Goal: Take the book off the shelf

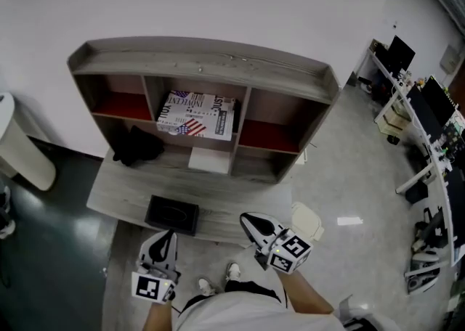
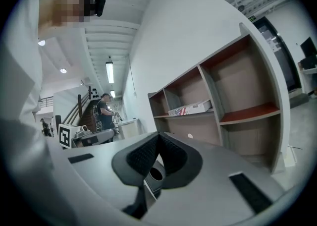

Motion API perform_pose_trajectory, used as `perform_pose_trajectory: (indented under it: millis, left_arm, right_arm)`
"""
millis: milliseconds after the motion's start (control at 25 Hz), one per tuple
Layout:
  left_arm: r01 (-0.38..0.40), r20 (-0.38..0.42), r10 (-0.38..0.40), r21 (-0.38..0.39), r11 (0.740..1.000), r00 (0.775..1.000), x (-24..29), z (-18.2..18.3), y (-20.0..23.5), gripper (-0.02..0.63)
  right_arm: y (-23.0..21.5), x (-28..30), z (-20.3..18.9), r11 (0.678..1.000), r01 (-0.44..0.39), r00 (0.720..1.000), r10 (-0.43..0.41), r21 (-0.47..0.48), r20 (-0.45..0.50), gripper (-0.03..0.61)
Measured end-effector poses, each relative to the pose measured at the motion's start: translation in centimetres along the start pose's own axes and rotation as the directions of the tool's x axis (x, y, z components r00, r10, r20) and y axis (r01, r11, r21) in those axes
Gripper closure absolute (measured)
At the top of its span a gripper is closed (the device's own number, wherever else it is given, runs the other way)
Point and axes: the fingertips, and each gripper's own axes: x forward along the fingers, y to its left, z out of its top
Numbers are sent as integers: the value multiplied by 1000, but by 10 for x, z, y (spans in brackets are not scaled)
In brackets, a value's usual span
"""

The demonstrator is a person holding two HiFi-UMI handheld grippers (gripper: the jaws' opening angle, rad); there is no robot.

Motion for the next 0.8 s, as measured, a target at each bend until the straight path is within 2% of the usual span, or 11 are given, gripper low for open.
perform_pose_trajectory:
  millis: [200, 320, 520, 800]
  left_arm:
    - [-56, -8, 57, 45, 997, 998, 12, 13, 7, 597]
    - [-97, 20, 96, 72, 993, 995, 22, 26, 16, 597]
    - [-127, 18, 126, 89, 988, 992, 31, 27, 15, 597]
    - [-226, 7, 227, 84, 970, 974, 16, 22, 30, 597]
  right_arm:
    - [-18, 28, 27, 996, -86, 994, 85, 13, 64, 557]
    - [-24, 42, 36, 988, -150, 985, 147, 28, 94, 555]
    - [-43, 62, 42, 981, -185, 977, 178, 53, 122, 555]
    - [-63, 98, 50, 960, -235, 966, 213, 154, 143, 554]
